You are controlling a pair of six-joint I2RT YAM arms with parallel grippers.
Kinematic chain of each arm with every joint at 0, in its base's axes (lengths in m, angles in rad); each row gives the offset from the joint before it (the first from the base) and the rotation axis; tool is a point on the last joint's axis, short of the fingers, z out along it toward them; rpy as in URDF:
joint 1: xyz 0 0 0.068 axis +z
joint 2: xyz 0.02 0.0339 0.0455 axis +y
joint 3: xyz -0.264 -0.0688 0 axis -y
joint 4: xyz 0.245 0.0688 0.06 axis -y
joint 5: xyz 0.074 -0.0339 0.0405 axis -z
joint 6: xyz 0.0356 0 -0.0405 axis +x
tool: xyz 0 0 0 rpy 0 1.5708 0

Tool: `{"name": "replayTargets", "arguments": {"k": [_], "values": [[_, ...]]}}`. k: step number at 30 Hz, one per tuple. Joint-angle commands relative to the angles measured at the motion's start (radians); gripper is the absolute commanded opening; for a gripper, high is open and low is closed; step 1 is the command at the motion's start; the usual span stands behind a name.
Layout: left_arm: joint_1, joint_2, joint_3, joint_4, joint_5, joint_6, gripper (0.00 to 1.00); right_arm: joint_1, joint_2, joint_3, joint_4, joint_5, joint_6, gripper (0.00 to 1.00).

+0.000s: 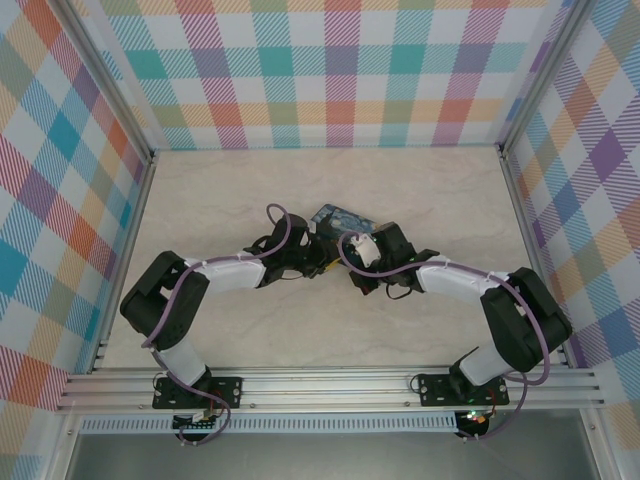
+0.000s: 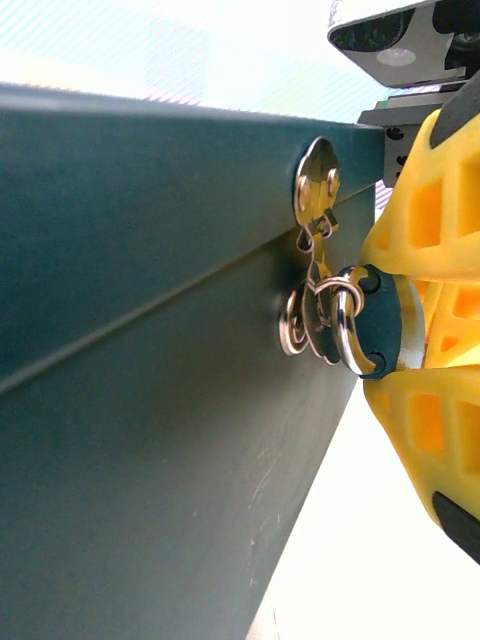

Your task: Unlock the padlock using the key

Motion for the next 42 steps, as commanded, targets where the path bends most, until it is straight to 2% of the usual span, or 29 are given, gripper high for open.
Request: {"name": "replayTargets", "arguments": {"k": [1, 7, 18, 42], "values": [[-0.013, -0.034, 0.02, -0.005, 0.007, 0.006, 0.1, 0.001, -0.011, 0.019, 0.001, -0.007, -0.004, 0.04], [-0.014, -0.036, 0.016, 0.01, -0.002, -0.017, 0.1, 0.002, -0.025, 0.013, 0.035, -0.045, 0.016, 0.04], [-0.014, -0.021, -0.017, 0.094, 0.002, -0.109, 0.09, 0.009, -0.061, 0.016, 0.007, 0.005, 0.037, 0.03], [-0.017, -0.017, -0.025, 0.102, 0.015, -0.111, 0.08, 0.017, -0.01, 0.075, 0.012, 0.035, 0.065, 0.04]]}}
